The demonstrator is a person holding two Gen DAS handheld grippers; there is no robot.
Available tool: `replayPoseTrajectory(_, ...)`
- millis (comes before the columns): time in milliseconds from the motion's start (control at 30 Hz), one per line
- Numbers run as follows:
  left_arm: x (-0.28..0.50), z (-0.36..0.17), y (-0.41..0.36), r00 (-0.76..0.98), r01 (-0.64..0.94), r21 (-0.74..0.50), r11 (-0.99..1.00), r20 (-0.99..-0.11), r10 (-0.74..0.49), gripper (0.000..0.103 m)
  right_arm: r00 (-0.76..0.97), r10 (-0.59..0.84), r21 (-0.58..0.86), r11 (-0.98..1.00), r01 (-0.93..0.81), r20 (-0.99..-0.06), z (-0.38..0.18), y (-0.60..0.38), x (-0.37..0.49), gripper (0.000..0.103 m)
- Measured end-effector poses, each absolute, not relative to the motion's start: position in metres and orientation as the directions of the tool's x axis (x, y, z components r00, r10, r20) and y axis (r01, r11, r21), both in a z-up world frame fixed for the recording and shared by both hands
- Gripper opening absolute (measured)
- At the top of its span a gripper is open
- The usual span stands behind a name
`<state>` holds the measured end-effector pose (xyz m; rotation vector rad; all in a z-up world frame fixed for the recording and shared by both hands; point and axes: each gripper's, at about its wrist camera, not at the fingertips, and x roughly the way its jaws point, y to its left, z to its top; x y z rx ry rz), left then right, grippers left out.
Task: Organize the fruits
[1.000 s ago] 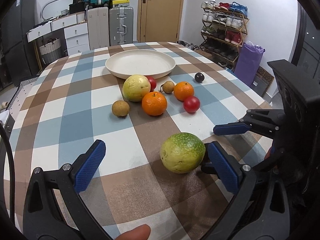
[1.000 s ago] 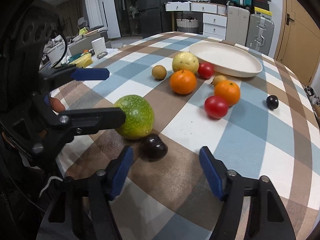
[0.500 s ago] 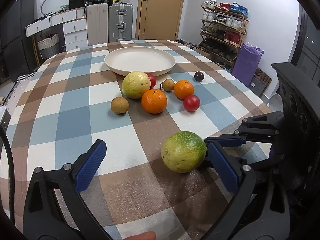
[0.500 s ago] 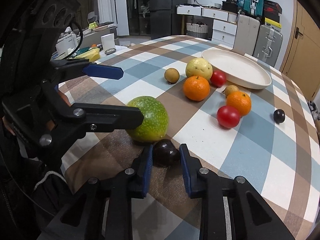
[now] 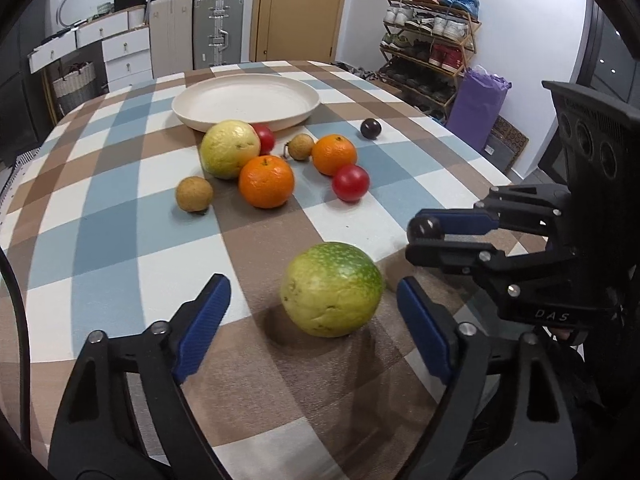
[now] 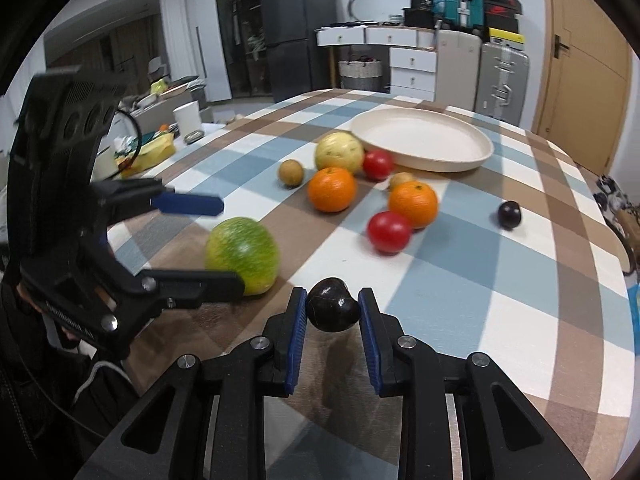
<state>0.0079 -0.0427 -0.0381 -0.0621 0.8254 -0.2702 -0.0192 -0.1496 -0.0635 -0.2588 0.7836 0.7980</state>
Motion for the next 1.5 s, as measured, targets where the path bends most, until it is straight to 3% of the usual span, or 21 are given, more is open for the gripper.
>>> replayPoseTrajectory(33, 0.009, -0.039, -0.045, 0.640, 0.218, -0.166, 0.962, -0.719, -0.270, 0.076, 0.443, 0.544, 0.076, 0.688, -0.722, -0.713, -0.063, -0.151, -0.018, 0.027)
replayPoseTrajectory(167, 0.014, -0.045, -0.052, 0.618, 0.232, -0.208, 0.950, -0.723, -0.309, 0.050, 0.451, 0.544, 0.080, 0.696, -0.714, -0.708, -0.064, -0.156, -0.015, 0.027)
replayPoseTrajectory(467, 0.020, -0.038, -0.042, 0.642, 0.198, -0.245, 0.949, -0.699, -0.314, 0.051, 0.453, 0.558, 0.105, 0.702, -0.704, -0.695, -0.065, -0.163, -0.011, 0.027)
replayPoseTrajectory(1233, 0.093, 0.023, 0.017, 0.795, 0.034, -0.159, 0.987, -0.595, -0.123, 0.051, 0.543, 0.577, 0.159, 0.761, -0.629, -0.610, -0.015, -0.173, 0.070, 0.027)
replayPoseTrajectory(1500, 0.125, 0.034, 0.024, 0.821, 0.048, -0.173, 0.984, -0.555, -0.138, 0.038, 0.558, 0.574, 0.161, 0.769, -0.618, -0.599, -0.001, -0.169, 0.108, 0.027)
